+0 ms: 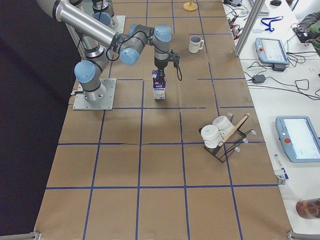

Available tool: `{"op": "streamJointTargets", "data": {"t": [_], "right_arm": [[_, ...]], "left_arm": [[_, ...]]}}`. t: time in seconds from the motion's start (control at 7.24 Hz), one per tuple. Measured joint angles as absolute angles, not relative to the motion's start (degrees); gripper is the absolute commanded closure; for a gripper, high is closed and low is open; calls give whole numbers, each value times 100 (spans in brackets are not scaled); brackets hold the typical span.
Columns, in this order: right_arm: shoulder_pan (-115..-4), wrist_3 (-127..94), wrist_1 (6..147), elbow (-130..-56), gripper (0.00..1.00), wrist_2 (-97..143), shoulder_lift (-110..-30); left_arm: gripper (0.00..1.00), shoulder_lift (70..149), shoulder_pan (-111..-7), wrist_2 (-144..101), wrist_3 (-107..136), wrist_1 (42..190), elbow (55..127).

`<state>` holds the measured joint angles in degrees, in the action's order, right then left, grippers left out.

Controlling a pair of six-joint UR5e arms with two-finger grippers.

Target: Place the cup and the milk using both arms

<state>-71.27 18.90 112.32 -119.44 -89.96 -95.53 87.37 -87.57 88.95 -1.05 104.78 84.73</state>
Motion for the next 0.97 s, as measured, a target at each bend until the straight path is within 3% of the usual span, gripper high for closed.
{"op": "streamJointTargets", "data": {"t": [0.14, 0.28, 0.55, 0.97], "right_arm": [[-7125, 1891, 11226, -11944, 24, -8991, -9553], [-7125, 1898, 11215, -11947, 42, -8992, -9553], [-7127, 1925, 11166, -11952, 52, -8997, -9562], [-7128, 1949, 11147, -11882, 53, -8978, -9603]], "left_arm": [[0, 8739, -8758, 8894, -100, 10477, 8473], [0, 8738, -8757, 8894, -98, 10474, 8471], [0, 8750, -8766, 8902, -108, 10467, 8453], [0, 8762, -8782, 8904, -129, 10369, 8448]]}}
